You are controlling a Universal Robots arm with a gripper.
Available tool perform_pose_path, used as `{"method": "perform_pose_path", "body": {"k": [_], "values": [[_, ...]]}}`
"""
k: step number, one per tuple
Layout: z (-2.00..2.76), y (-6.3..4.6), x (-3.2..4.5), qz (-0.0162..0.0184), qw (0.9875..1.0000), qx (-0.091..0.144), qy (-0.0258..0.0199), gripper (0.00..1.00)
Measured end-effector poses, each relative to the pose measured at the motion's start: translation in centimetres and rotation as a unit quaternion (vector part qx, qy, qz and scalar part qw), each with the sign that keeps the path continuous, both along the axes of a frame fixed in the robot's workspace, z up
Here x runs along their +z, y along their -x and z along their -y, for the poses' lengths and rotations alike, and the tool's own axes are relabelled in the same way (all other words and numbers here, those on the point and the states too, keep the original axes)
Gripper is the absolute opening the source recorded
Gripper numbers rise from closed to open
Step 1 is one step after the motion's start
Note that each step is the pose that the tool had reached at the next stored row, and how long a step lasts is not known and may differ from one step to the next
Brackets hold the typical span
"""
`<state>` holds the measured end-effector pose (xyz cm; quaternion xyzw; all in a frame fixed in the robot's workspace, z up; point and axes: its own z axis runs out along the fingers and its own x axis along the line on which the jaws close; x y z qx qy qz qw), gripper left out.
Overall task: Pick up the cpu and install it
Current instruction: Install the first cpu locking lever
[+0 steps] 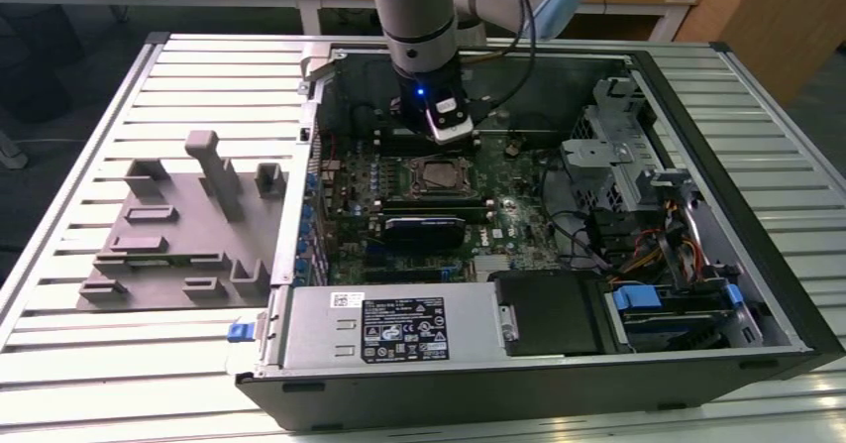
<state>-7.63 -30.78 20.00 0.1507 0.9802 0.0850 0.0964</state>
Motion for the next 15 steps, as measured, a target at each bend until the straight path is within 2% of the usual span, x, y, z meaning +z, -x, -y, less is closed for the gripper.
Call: {"method": "perform_pose_path", "body": {"k": [3, 15], "values": [[0.00, 0.02, -0.17, 0.0003, 1.0000, 0.000, 0.0013, 0.11], [0.00, 0.02, -0.60, 0.0003, 0.9999, 0.000, 0.0120, 0.11]]}}
